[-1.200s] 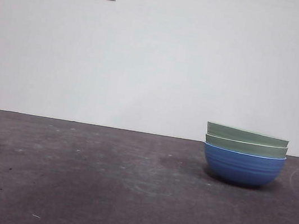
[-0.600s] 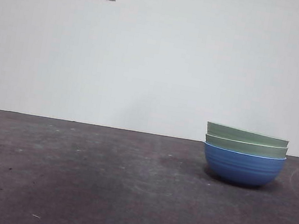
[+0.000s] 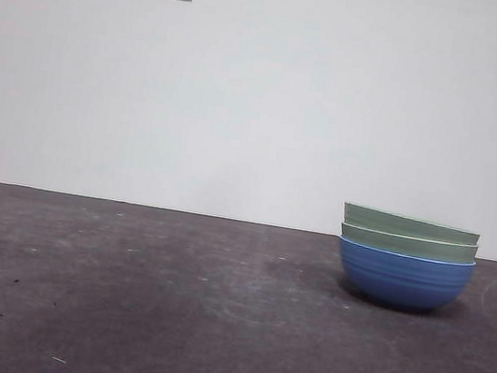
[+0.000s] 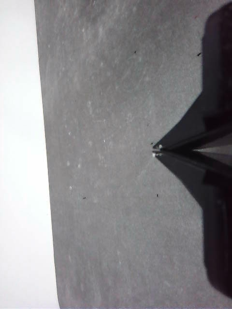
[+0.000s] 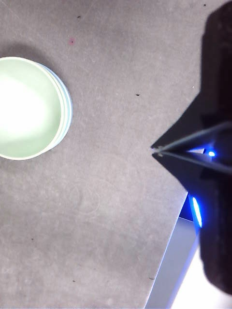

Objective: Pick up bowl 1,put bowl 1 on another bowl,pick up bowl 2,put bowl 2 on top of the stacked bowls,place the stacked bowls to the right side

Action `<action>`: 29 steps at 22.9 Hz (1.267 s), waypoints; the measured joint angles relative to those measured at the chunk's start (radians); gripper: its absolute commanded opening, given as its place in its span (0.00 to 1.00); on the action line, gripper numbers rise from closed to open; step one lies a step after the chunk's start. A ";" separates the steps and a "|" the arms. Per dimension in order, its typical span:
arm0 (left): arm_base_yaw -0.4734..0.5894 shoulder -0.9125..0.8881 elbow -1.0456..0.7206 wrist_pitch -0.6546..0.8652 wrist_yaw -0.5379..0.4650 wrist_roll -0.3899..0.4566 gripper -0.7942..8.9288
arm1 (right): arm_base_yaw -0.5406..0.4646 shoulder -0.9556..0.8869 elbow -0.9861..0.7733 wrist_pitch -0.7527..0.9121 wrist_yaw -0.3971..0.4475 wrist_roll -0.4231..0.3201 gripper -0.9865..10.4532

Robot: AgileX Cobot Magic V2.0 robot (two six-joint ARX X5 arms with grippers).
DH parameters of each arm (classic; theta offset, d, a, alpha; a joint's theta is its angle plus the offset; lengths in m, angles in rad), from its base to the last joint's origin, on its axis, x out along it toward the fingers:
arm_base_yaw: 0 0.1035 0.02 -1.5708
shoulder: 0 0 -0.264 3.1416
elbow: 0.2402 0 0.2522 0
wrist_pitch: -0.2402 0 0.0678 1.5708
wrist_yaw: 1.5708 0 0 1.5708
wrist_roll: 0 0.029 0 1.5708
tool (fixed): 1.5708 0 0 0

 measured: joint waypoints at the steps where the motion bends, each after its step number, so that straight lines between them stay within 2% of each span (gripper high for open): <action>1: 0.000 0.000 0.000 0.000 0.000 0.000 0.08 | 0.000 0.000 0.000 0.000 0.000 0.000 0.09; 12: 0.000 0.000 0.000 0.000 0.000 0.000 0.08 | 0.000 0.000 0.000 0.000 0.000 0.000 0.09; 16: 0.000 0.000 0.000 0.000 -0.001 0.000 0.08 | -0.031 -0.052 0.000 0.026 0.061 -0.032 0.09; 18: 0.000 0.000 0.000 0.000 0.000 0.000 0.08 | -0.035 -0.130 -0.005 0.128 0.054 -0.042 0.09; 21: 0.000 0.000 0.000 0.000 0.000 0.000 0.08 | -0.042 -0.275 -0.075 0.391 0.048 -0.039 0.09; 24: 0.000 0.000 0.000 0.000 0.000 0.000 0.08 | -0.091 -0.431 -0.247 0.589 0.049 -0.037 0.09; 29: 0.000 0.000 0.000 0.000 -0.001 0.000 0.08 | -0.131 -0.581 -0.512 0.824 0.050 -0.035 0.09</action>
